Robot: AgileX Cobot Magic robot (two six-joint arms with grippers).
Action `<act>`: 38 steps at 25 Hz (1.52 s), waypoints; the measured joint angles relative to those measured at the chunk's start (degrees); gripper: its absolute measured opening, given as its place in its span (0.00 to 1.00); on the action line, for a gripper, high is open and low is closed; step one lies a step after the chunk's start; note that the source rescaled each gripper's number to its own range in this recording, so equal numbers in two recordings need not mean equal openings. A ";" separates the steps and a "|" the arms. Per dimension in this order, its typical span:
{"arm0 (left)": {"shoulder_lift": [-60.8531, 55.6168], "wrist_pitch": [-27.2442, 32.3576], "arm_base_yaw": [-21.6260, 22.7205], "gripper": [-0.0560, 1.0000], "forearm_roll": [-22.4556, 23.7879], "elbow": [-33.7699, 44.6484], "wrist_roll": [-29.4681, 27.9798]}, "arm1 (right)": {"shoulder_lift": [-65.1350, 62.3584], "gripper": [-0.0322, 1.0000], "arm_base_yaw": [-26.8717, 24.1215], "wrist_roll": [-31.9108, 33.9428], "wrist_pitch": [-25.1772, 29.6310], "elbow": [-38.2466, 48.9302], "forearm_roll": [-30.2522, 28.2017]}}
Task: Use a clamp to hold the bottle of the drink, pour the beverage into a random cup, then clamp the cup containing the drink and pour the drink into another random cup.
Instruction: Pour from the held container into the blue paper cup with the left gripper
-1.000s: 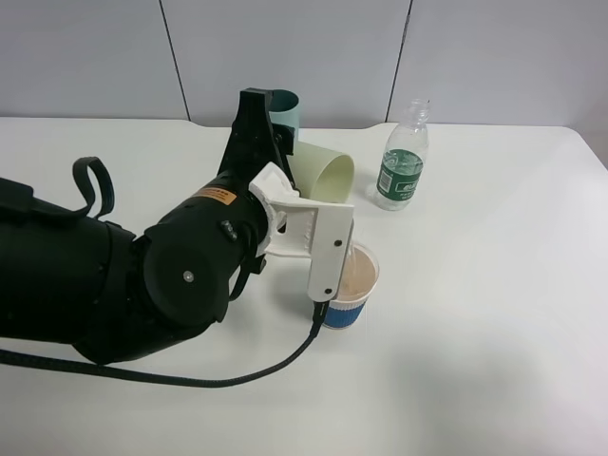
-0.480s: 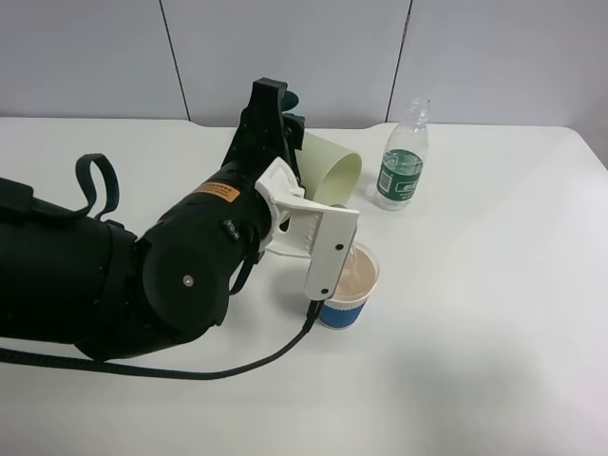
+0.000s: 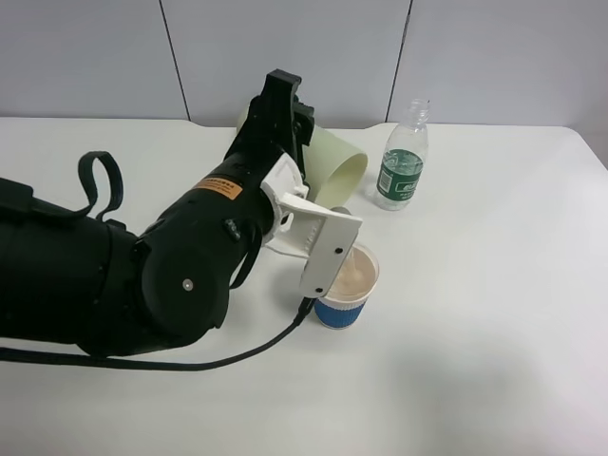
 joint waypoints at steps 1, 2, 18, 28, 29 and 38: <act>0.00 -0.36 0.00 0.08 0.62 0.00 0.00 | 0.00 1.00 0.00 0.00 0.00 0.00 0.00; 0.00 -0.73 0.00 0.08 1.28 0.00 0.00 | 0.00 1.00 0.00 0.00 0.00 0.00 0.00; 0.00 -2.51 0.00 0.08 9.76 0.00 4.77 | 0.00 1.00 0.00 0.00 0.00 0.00 0.00; 0.00 -1.50 0.00 0.08 8.03 2.54 -5.19 | 0.00 1.00 0.00 0.00 0.00 0.00 0.00; 0.00 -1.07 0.00 0.08 7.96 3.06 -8.25 | 0.00 1.00 0.00 0.00 0.00 0.00 0.00; -2.69 4.69 1.29 0.08 9.59 5.88 -46.49 | 0.00 1.00 0.00 0.00 0.00 0.00 0.00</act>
